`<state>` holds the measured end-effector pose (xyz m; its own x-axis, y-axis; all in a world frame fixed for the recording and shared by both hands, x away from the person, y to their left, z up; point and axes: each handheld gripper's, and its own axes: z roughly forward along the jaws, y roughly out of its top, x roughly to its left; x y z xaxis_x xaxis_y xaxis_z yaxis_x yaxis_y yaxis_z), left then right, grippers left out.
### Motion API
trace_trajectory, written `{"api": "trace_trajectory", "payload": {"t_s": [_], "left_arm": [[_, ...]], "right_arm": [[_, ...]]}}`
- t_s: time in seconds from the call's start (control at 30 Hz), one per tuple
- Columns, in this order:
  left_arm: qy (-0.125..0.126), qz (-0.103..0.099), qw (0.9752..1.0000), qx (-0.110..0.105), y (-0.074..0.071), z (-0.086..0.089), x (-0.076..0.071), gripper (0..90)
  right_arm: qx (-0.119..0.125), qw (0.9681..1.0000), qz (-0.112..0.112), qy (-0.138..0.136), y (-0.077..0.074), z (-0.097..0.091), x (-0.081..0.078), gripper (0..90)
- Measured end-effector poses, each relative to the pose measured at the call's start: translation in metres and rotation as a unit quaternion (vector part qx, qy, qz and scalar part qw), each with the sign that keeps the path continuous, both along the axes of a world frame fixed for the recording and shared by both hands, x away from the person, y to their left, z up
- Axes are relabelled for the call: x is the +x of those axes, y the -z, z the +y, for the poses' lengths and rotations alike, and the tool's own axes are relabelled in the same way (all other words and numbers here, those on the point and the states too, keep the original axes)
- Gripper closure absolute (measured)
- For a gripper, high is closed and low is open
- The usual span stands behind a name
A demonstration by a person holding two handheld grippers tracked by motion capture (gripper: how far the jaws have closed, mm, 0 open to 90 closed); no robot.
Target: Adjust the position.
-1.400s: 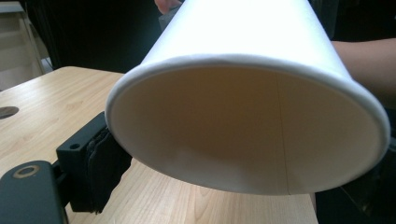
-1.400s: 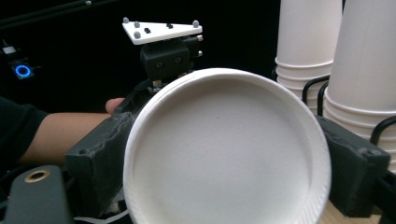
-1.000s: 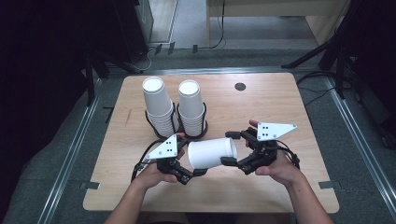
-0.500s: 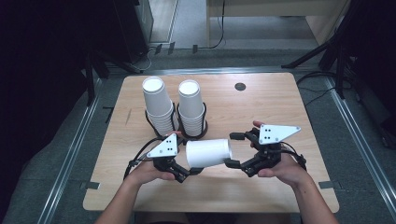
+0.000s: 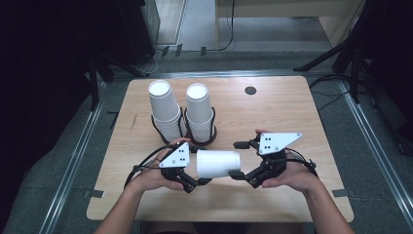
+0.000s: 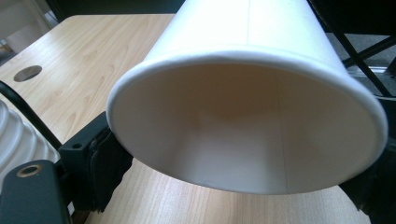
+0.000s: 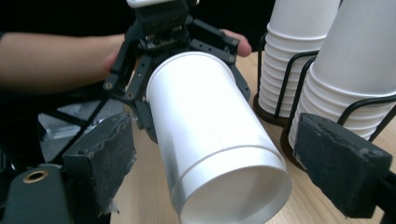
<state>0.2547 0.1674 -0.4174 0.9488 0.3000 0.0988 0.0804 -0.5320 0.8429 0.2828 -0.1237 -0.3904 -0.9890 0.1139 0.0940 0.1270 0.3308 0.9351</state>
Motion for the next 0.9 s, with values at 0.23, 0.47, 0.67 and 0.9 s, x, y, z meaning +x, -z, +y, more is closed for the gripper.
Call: {"api": "trace_trajectory", "payload": {"t_s": [0.23,0.47,0.67,0.9], "left_arm": [[0.002,-0.003,0.9999,0.013,0.0,-0.002,0.0,9.0],[0.007,-0.013,0.9992,0.038,-0.001,-0.006,-0.002,9.0],[0.01,-0.014,0.9991,0.039,-0.002,-0.008,-0.002,9.0],[0.011,-0.014,0.9991,0.039,-0.003,-0.007,-0.003,9.0]], "right_arm": [[-0.032,0.9994,-0.014,-0.007,0.002,0.009,-0.003,13.1],[-0.052,0.9984,-0.019,-0.008,0.005,0.014,-0.002,13.1],[-0.074,0.9968,-0.027,-0.014,0.009,0.02,-0.004,13.1],[-0.086,0.9957,-0.031,-0.015,0.012,0.024,-0.005,13.4]]}}
